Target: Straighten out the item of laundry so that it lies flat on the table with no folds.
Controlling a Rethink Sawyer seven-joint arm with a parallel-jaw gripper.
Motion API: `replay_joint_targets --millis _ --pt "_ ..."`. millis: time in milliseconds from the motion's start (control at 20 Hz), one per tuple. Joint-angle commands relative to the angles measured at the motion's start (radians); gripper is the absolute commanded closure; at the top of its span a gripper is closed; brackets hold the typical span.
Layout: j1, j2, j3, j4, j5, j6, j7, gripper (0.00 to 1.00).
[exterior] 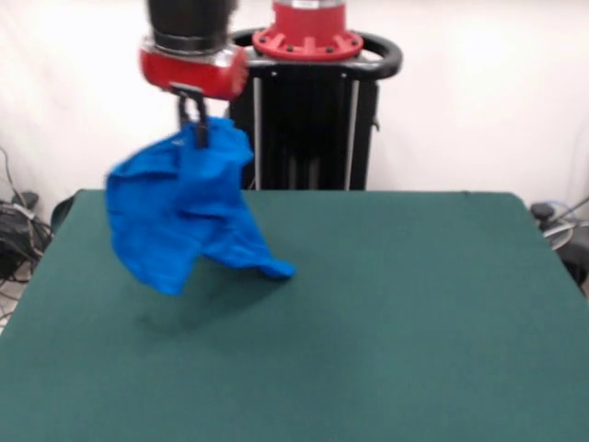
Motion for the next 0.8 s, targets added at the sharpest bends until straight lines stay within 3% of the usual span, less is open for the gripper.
replay_joint_targets --millis 50,500,800 --pt "-0.045 -0.028 0.104 -0.068 -0.087 0.115 -0.182 1.00" --pt "0.022 -0.123 0.080 -0.102 -0.143 0.222 -0.092 1.00" --pt "0.150 -0.115 0.046 0.018 -0.135 0.103 0.124 1.00"
